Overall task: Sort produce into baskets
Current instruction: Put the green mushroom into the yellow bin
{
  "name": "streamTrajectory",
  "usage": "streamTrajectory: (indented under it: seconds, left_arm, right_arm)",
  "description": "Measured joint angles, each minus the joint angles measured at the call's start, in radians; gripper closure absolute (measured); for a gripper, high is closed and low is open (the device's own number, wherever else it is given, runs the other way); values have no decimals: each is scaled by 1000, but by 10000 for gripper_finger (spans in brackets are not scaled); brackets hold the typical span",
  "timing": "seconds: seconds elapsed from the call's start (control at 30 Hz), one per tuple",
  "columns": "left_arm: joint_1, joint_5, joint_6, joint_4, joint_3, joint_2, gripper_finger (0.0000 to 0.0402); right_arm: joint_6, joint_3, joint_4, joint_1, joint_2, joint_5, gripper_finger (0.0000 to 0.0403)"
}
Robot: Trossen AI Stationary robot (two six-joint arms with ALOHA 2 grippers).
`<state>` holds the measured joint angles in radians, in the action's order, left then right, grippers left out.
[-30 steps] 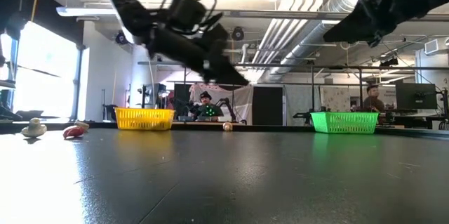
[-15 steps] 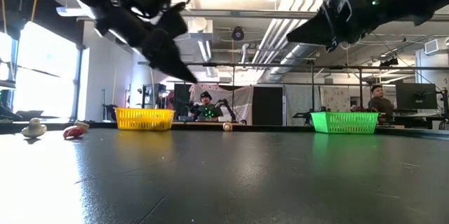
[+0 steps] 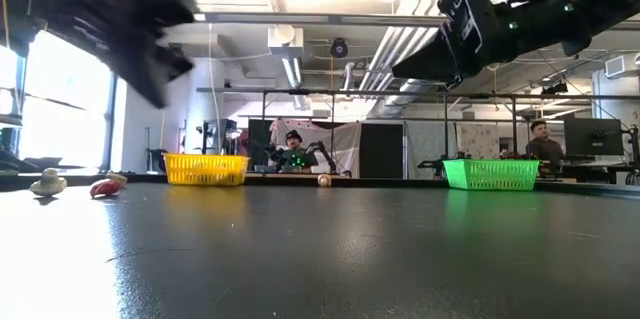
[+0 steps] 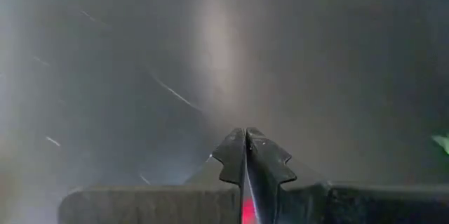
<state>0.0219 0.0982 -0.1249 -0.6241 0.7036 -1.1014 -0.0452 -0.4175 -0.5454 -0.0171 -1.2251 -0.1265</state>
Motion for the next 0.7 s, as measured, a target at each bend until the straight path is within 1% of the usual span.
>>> streamTrajectory:
  seconds: [0.1,0.17,0.33,0.5,0.6,0.7]
  left_arm:
    - [-85,15,47,-125,0,29,399]
    - [-138,30,88,-163,9,28,393]
    - [-241,39,214,-271,46,-13,356]
    - [-296,-24,370,-342,53,-80,305]
    - [-299,-69,432,-364,52,-134,278]
    - [-297,-117,454,-365,52,-197,259]
  right_arm:
    - [1,0,-9,10,0,4,403]
    - [2,0,-14,13,0,4,403]
    - [22,0,-27,14,1,4,403]
    - [44,0,-32,14,1,4,403]
    - [53,0,-30,14,1,4,403]
    - [53,0,-29,14,1,4,403]
